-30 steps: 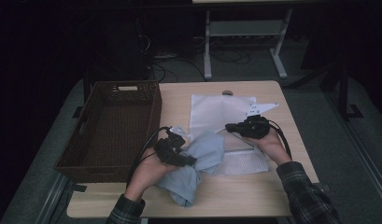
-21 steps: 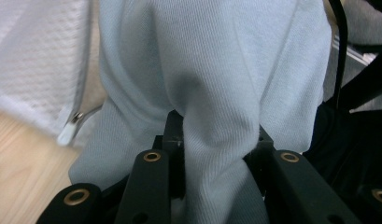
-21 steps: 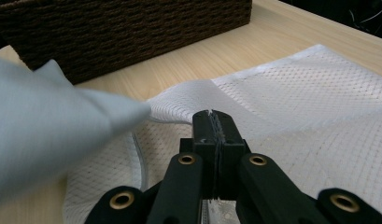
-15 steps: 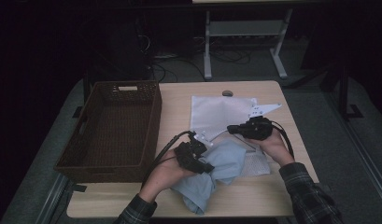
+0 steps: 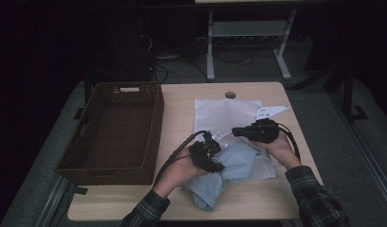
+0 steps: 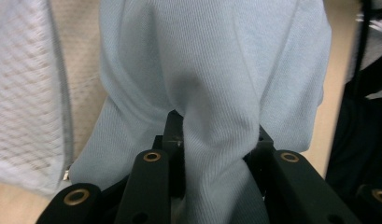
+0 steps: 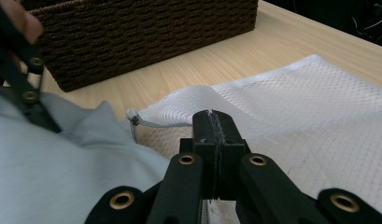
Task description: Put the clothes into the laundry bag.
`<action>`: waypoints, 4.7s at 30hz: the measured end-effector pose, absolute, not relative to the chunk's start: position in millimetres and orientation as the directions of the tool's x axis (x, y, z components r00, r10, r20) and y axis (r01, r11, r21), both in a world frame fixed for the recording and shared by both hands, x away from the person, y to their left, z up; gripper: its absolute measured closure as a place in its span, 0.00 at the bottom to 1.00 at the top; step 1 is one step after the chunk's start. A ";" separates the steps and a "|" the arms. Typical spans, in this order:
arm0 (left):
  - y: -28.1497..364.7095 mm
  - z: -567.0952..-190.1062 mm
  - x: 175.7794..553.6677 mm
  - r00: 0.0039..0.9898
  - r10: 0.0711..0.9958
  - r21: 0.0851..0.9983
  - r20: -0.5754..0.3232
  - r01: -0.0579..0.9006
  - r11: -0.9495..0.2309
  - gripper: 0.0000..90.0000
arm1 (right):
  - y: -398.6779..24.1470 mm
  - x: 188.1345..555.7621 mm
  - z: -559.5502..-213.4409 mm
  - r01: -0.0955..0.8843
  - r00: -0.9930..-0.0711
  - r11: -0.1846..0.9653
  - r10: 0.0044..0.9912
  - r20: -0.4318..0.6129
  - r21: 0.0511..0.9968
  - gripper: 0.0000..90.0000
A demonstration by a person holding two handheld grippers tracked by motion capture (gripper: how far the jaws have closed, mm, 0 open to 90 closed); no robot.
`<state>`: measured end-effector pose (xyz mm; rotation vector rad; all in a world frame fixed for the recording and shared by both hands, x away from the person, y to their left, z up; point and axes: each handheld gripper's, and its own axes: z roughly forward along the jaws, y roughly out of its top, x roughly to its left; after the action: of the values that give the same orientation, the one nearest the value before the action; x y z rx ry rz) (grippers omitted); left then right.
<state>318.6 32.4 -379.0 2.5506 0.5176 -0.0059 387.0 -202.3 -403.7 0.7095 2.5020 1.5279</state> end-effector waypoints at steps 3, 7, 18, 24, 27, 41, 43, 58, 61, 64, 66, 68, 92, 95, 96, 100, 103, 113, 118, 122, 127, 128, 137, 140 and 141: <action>34.8 -383.2 323.8 0.919 0.384 0.489 -0.092 0.378 -0.786 0.77 | -202.3 386.7 -403.4 0.325 -0.884 0.379 0.448 0.135 0.866 0.99; 40.6 -386.7 329.9 0.906 0.414 0.486 -0.088 0.402 -0.776 0.77 | -201.5 386.2 -403.2 0.322 -0.887 0.382 0.442 0.135 0.867 0.99; 58.6 -393.1 344.1 0.874 0.481 0.467 -0.069 0.454 -0.758 0.77 | -193.9 385.2 -403.4 0.314 -0.895 0.392 0.425 0.133 0.865 0.99; 65.1 -392.2 347.6 0.861 0.505 0.470 -0.059 0.470 -0.747 0.77 | -191.0 385.1 -403.5 0.313 -0.898 0.394 0.420 0.134 0.864 0.99; 69.5 -392.4 350.1 0.851 0.523 0.468 -0.054 0.484 -0.740 0.77 | -188.5 384.4 -402.9 0.315 -0.899 0.393 0.414 0.140 0.864 0.99; 89.9 -393.7 361.8 0.800 0.599 0.472 -0.032 0.540 -0.696 0.77 | -169.3 380.8 -400.8 0.297 -0.913 0.411 0.386 0.131 0.862 0.99; 88.5 -394.5 361.5 0.800 0.600 0.471 -0.030 0.541 -0.697 0.77 | -165.9 380.2 -400.3 0.302 -0.911 0.414 0.392 0.132 0.859 0.99; 66.1 -386.7 359.5 0.812 0.583 0.478 -0.029 0.523 -0.705 0.77 | -158.9 380.0 -388.9 0.279 -0.909 0.391 0.402 0.110 0.877 0.99; 58.8 -383.6 360.5 0.811 0.584 0.479 -0.029 0.524 -0.704 0.77 | -159.1 378.4 -386.1 0.276 -0.909 0.386 0.401 0.109 0.880 0.99; 52.7 -381.9 362.9 0.805 0.591 0.487 -0.042 0.533 -0.692 0.77 | -159.7 377.2 -382.6 0.269 -0.910 0.378 0.400 0.105 0.886 0.99; 48.3 -382.3 364.9 0.799 0.600 0.489 -0.044 0.541 -0.684 0.77 | -159.8 376.3 -380.5 0.262 -0.912 0.378 0.397 0.100 0.888 0.99; 44.6 -382.9 367.4 0.793 0.607 0.491 -0.047 0.548 -0.677 0.77 | -159.1 375.3 -379.0 0.262 -0.914 0.374 0.393 0.104 0.890 0.99; 29.9 -401.8 384.1 0.725 0.683 0.545 -0.084 0.608 -0.578 0.76 | -160.5 377.3 -387.1 0.283 -0.907 0.383 0.406 0.115 0.879 0.99; 30.1 -406.2 385.0 0.719 0.689 0.554 -0.091 0.611 -0.565 0.75 | -161.0 378.0 -388.6 0.287 -0.905 0.384 0.408 0.117 0.877 0.99; 30.0 -407.4 385.1 0.719 0.689 0.559 -0.092 0.610 -0.562 0.75 | -160.9 378.0 -388.8 0.288 -0.905 0.385 0.409 0.118 0.877 0.99; 29.5 -412.7 385.7 0.726 0.681 0.560 -0.095 0.604 -0.566 0.73 | -160.7 378.4 -390.0 0.286 -0.904 0.387 0.412 0.114 0.877 0.99; 27.6 -418.0 385.4 0.730 0.678 0.555 -0.092 0.603 -0.574 0.69 | -160.8 378.8 -391.8 0.292 -0.903 0.389 0.413 0.118 0.874 0.99; 31.1 -418.0 380.8 0.748 0.660 0.570 -0.078 0.576 -0.586 0.55 | -163.6 379.7 -395.7 0.299 -0.900 0.394 0.419 0.120 0.869 0.99; 37.1 -413.1 376.1 0.755 0.652 0.586 -0.076 0.562 -0.583 0.44 | -164.6 380.1 -396.5 0.304 -0.898 0.394 0.421 0.123 0.867 0.99; 42.8 -406.0 371.7 0.759 0.647 0.596 -0.065 0.550 -0.585 0.36 | -165.0 380.1 -396.4 0.306 -0.897 0.392 0.423 0.126 0.867 0.99; 53.1 -395.4 363.5 0.766 0.639 0.605 -0.065 0.540 -0.586 0.26 | -165.6 381.1 -397.8 0.313 -0.897 0.394 0.422 0.132 0.864 0.99; 55.5 -393.9 361.1 0.767 0.638 0.607 -0.065 0.538 -0.585 0.24 | -165.7 381.2 -397.9 0.314 -0.897 0.394 0.422 0.133 0.864 0.99; 78.6 -399.6 339.3 0.777 0.629 0.607 -0.031 0.515 -0.606 0.15 | -165.6 381.3 -398.6 0.316 -0.897 0.397 0.421 0.135 0.862 0.99; 87.7 -405.2 336.6 0.769 0.638 0.612 -0.040 0.524 -0.593 0.12 | -165.7 381.1 -398.5 0.315 -0.897 0.398 0.422 0.133 0.862 0.99; 90.5 -407.3 336.2 0.769 0.638 0.614 -0.041 0.523 -0.591 0.11 | -165.6 381.1 -398.6 0.316 -0.897 0.398 0.422 0.134 0.861 0.99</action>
<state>336.2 90.5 -407.3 2.3409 0.8632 0.2422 381.1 -165.6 -398.6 0.6716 2.5370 1.5265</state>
